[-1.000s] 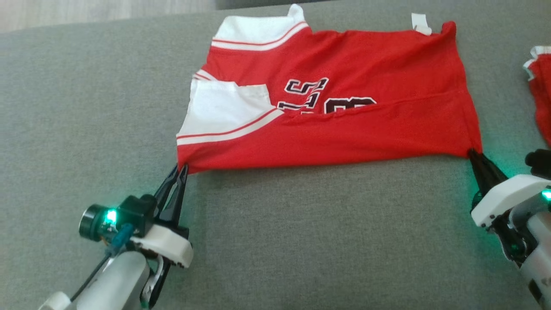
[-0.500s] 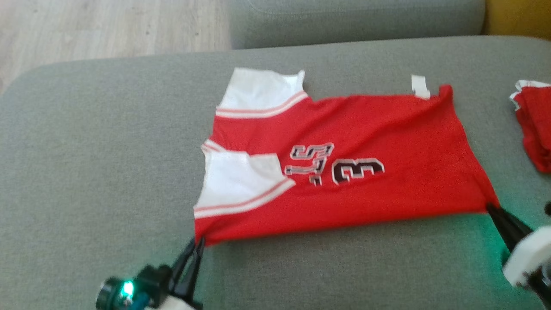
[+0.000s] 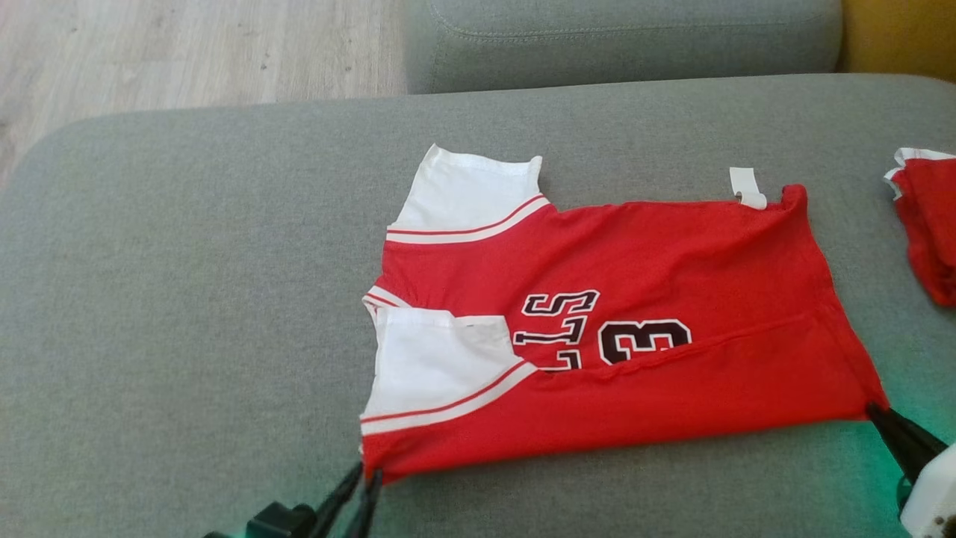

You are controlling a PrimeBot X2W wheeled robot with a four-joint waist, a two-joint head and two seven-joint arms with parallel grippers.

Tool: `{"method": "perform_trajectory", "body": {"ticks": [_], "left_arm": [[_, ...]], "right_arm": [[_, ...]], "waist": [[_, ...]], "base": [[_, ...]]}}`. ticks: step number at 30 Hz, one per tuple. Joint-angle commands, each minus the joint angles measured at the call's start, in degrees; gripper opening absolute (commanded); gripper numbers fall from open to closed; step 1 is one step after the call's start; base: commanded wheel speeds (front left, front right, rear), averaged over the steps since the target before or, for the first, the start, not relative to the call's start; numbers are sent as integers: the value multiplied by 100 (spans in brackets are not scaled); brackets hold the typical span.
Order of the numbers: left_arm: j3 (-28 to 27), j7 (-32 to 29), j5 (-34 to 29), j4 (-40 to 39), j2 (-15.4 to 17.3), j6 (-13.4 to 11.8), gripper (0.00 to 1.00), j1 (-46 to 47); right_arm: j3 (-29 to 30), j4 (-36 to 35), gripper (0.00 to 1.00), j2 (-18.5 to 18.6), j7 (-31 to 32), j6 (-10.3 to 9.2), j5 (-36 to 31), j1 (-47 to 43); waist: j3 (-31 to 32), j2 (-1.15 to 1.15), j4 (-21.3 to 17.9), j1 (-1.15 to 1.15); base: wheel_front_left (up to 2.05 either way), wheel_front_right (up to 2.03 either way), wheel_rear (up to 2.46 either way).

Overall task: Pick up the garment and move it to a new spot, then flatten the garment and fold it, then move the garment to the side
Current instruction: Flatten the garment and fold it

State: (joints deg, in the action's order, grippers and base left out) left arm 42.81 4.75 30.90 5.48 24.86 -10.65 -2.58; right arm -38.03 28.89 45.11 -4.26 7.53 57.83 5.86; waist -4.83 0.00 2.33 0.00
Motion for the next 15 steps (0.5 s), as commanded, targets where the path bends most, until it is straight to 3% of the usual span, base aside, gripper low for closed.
{"method": "perform_trajectory", "body": {"ticks": [1,4,10,15], "left_arm": [[-154,-13,41,-129,113,-30,98,219],[-185,-9,54,-127,107,-20,100,302],[-483,26,-95,-159,453,-12,100,841],[-768,-208,-236,-198,811,249,100,1896]], "right_arm": [[124,-32,100,178,-22,-4,-45,-52],[158,-115,100,152,-13,-4,-182,-41],[516,-427,100,68,-99,-4,-529,68],[884,-799,100,-100,-198,-4,-858,143]], "waist": [[-20,0,-10,0],[-37,0,-47,0],[-136,0,-270,0],[-365,0,-515,0]], "base": [[0,0,0],[0,0,0],[0,0,0],[0,0,0]]}}
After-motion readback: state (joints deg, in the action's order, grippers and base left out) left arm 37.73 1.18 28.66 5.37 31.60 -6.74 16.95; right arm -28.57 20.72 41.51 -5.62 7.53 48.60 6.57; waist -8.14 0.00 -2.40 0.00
